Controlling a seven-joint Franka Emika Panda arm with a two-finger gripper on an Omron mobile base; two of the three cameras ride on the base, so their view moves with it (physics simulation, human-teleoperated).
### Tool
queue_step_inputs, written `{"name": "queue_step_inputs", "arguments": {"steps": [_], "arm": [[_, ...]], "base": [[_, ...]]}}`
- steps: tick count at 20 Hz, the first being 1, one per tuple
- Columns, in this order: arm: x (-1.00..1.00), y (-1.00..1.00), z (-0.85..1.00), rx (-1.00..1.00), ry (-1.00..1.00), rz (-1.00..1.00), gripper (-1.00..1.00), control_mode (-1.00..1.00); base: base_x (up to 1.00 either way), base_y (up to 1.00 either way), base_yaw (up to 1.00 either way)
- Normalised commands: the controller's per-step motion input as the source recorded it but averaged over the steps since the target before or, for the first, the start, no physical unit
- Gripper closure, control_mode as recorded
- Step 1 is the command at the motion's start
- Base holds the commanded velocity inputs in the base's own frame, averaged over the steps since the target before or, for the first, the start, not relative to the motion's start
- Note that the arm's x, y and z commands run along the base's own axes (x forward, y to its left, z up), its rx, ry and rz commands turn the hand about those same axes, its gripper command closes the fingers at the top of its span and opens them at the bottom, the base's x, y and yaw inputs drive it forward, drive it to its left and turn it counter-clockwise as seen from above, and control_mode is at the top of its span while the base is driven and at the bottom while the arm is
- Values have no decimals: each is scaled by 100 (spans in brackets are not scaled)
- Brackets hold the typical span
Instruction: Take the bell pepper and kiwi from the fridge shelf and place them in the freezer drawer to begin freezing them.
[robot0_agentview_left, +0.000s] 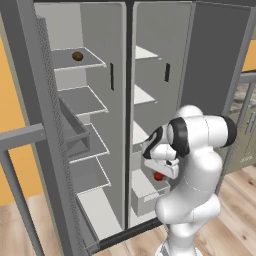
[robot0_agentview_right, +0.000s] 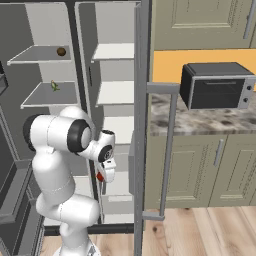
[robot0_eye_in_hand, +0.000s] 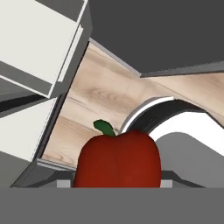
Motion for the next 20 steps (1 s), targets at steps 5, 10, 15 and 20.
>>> {"name": "queue_step_inputs", "arguments": {"steps": [5,10,15,20], "arm": [[32,0,-25,0,0,0,100,-100],[13,-10,-14,0,0,0,100,-100],[15,-14,-15,0,0,0,100,-100],[21,-6,-16,0,0,0,100,-100]], "base": [[0,0,0],[0,0,0],[0,0,0],[0,0,0]]}}
